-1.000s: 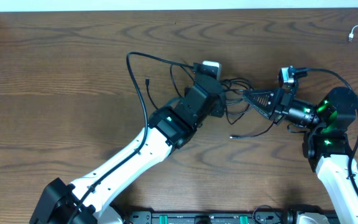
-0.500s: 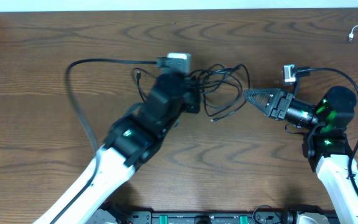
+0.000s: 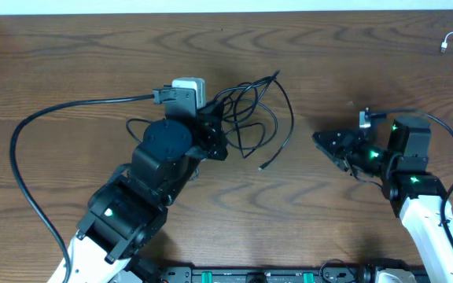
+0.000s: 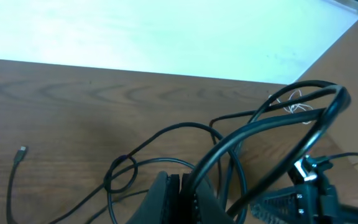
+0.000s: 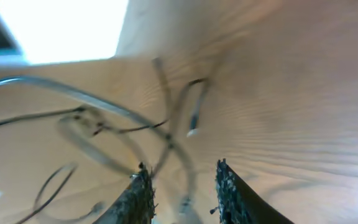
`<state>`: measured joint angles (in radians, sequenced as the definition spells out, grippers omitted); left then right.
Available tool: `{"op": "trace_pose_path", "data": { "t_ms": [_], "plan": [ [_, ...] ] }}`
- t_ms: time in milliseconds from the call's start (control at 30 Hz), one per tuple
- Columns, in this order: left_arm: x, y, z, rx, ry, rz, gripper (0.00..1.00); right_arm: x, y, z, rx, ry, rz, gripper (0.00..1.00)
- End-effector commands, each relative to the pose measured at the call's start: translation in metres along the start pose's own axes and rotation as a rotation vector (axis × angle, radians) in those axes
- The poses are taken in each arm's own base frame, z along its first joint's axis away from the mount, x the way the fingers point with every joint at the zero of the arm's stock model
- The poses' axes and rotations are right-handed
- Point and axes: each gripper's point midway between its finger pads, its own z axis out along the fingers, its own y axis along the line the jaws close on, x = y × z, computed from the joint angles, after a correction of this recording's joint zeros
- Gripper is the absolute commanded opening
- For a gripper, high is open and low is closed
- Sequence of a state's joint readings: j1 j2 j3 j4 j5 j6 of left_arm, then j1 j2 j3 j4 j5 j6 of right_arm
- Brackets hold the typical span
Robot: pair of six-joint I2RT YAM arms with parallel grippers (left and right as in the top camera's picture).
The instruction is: Untangle cables
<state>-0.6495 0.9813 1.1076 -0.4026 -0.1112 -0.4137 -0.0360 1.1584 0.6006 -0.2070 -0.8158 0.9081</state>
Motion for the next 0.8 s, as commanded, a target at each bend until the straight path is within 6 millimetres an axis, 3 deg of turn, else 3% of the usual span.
{"op": "trace_pose_path", "data": {
  "t_ms": [0,133,767],
  "plan": [
    [-0.005,0.003,-0.004,-0.013,-0.014,0.018,0.08,-0.016,-0.020,-0.004,0.113,-0.102,-0.003,0.34],
    [0.000,0.005,-0.002,-0.025,0.008,0.022,0.08,-0.016,-0.030,-0.006,0.159,-0.114,0.021,0.37],
    [0.006,0.007,0.004,-0.037,0.033,0.026,0.08,-0.018,-0.037,-0.007,0.195,-0.132,0.031,0.51]
  ]
}}
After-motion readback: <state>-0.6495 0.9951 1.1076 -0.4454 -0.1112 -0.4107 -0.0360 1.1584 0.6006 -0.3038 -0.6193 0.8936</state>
